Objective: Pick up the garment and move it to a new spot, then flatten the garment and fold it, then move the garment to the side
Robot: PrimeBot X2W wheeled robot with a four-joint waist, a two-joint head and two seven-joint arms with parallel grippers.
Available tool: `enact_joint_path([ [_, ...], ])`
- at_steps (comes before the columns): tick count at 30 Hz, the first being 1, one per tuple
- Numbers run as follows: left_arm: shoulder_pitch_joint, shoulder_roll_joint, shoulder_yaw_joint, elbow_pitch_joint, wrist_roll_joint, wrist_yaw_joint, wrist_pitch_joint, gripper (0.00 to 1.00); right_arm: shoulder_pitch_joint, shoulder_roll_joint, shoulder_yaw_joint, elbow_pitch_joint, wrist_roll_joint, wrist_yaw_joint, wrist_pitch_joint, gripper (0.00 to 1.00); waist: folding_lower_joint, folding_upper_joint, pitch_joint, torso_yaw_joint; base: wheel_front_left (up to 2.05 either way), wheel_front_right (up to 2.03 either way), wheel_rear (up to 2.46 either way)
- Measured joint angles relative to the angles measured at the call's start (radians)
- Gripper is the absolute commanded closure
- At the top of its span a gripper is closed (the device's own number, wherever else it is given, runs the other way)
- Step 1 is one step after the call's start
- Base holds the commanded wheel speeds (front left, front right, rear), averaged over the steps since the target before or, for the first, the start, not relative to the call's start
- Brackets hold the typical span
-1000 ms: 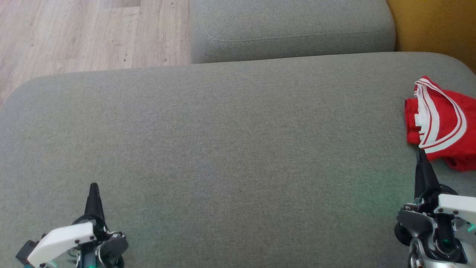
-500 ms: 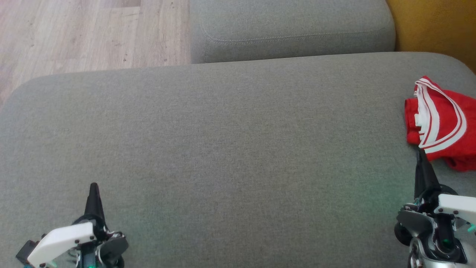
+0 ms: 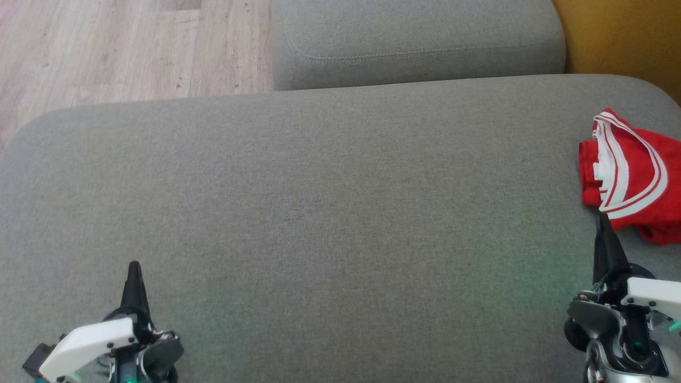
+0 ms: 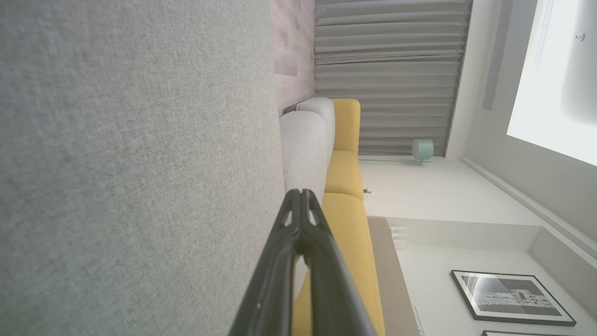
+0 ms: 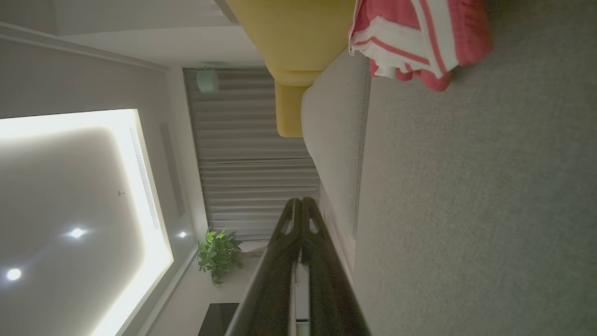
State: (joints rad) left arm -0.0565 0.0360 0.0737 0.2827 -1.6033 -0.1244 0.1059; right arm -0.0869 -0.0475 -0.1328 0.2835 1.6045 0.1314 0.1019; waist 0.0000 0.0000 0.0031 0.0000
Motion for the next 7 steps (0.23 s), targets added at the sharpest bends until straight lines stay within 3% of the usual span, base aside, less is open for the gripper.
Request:
enact_joint_path([
  [7, 0.000, 0.000, 0.000, 0.000, 0.000, 0.000, 0.000, 1.00, 0.000, 0.000, 0.000, 0.000, 0.000, 0.000, 0.005, 1.00, 0.0000, 0.0000, 0.000, 0.000, 0.00, 0.00, 0.00],
])
